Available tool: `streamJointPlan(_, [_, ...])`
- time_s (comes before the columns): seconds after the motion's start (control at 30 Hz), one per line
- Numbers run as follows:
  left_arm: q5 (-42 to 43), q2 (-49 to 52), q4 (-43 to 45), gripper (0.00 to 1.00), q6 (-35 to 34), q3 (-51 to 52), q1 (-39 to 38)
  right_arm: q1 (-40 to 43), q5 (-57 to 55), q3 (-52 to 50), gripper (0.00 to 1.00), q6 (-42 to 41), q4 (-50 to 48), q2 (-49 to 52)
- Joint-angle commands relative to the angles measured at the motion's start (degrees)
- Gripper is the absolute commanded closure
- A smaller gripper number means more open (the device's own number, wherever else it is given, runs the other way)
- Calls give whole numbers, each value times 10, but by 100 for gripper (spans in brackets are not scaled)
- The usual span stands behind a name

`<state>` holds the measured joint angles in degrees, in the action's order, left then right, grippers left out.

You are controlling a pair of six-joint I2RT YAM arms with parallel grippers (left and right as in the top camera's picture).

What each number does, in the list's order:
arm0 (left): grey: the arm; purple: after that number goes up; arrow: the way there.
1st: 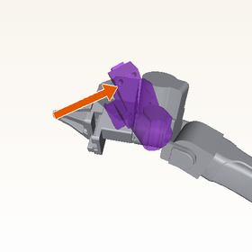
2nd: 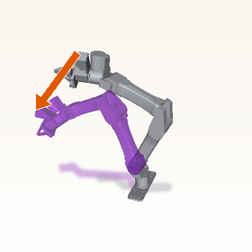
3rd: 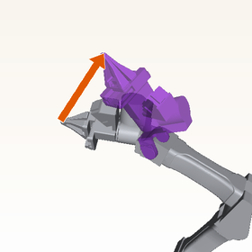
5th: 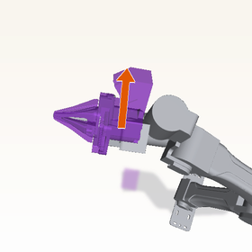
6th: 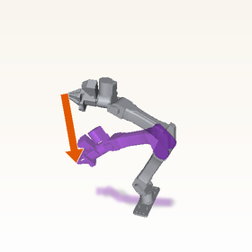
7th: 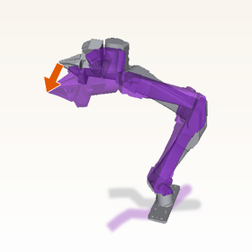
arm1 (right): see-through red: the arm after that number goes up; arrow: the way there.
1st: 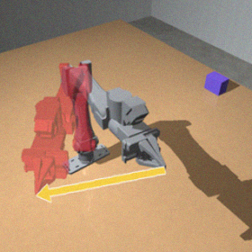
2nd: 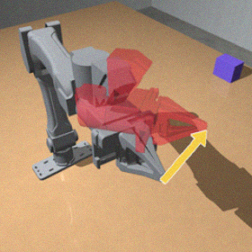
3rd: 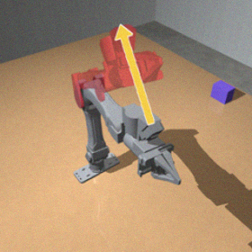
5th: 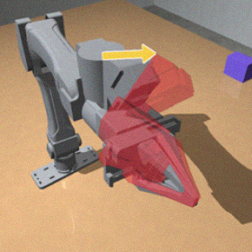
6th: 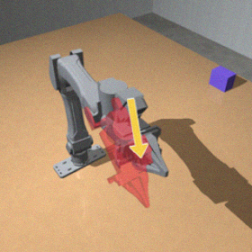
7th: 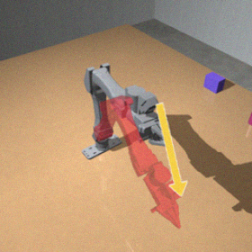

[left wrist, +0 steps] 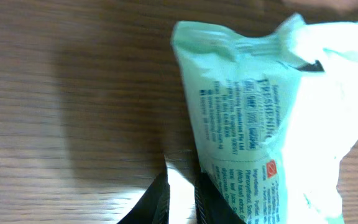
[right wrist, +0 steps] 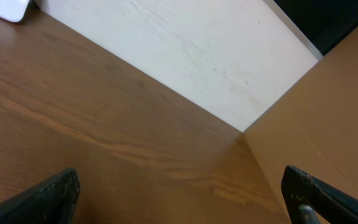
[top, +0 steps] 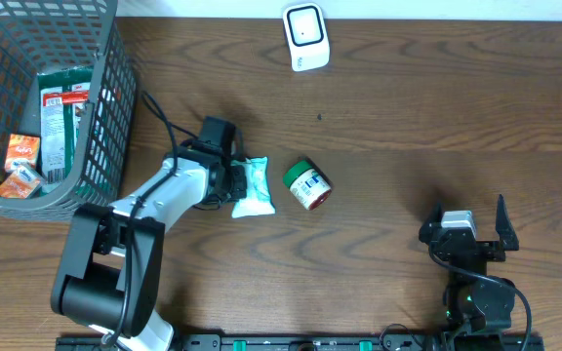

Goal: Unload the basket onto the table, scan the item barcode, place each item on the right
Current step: 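Lower the pouch onto the table and push it against the jar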

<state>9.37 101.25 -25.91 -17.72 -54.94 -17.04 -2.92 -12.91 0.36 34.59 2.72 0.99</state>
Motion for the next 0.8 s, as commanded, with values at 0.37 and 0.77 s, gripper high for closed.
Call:
streamJointPlan(0.37, [-109,7,79,78,5,3,-21,-4,-5,0,1,4,2,-2])
streamJointPlan(0.77, [-28,5,70,78,5,3,-46,-4,-5,0,1,4,2,-2])
